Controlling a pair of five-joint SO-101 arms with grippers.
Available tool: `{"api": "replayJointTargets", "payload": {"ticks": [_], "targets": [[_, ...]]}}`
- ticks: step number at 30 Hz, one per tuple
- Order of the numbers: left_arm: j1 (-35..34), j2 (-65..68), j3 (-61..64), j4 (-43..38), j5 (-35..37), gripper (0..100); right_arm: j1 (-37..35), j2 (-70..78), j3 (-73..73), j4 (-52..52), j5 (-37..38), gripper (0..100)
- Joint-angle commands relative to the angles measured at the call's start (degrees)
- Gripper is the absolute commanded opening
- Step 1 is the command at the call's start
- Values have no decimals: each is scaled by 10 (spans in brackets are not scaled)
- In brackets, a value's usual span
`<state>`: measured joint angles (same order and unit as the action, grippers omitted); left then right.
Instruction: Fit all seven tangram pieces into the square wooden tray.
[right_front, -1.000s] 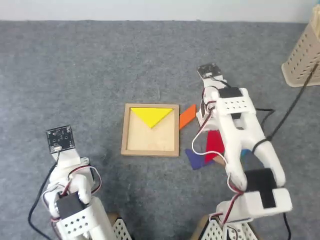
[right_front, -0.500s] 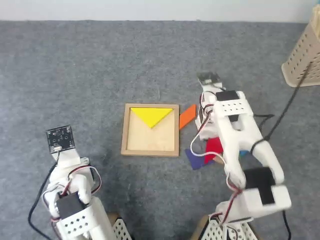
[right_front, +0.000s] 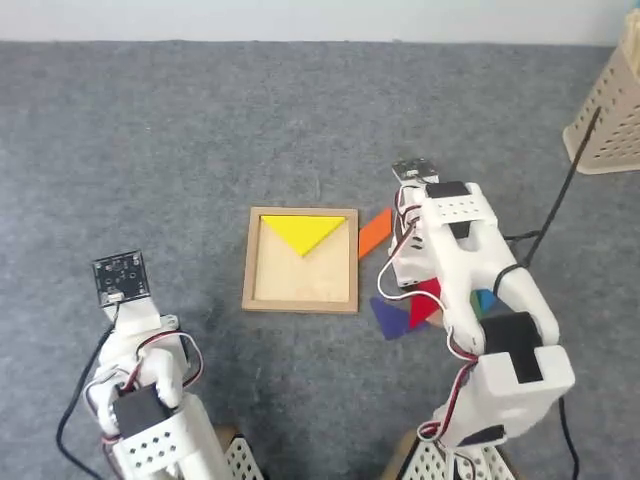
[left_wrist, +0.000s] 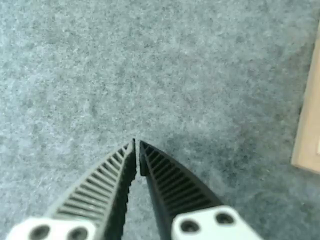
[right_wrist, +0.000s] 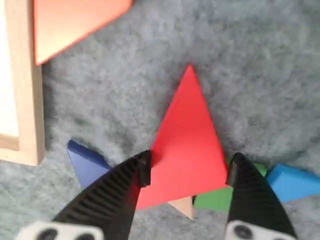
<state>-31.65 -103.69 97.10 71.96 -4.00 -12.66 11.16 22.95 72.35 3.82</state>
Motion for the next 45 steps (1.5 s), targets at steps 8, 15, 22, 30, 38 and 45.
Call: {"api": "replayJointTargets", "payload": {"ticks": [8,15,22,30,38,45], "targets": [[1,-2,-5,2,5,13,-21,35,6,36,39,314],[1,-2,-5,2,5,13,-21,36,11,29,39,250],[1,-2,-5,2,5,13,-22,29,-21,29,38,30],[1,-2,-5,2,5,13,-21,29,-147,95,4,6],[1,-2,-5,2,5,13,-95,-43,-188,62,-36,6],[1,-2,-5,2,5,13,-233,-65,-153,-56,-67,6]]}}
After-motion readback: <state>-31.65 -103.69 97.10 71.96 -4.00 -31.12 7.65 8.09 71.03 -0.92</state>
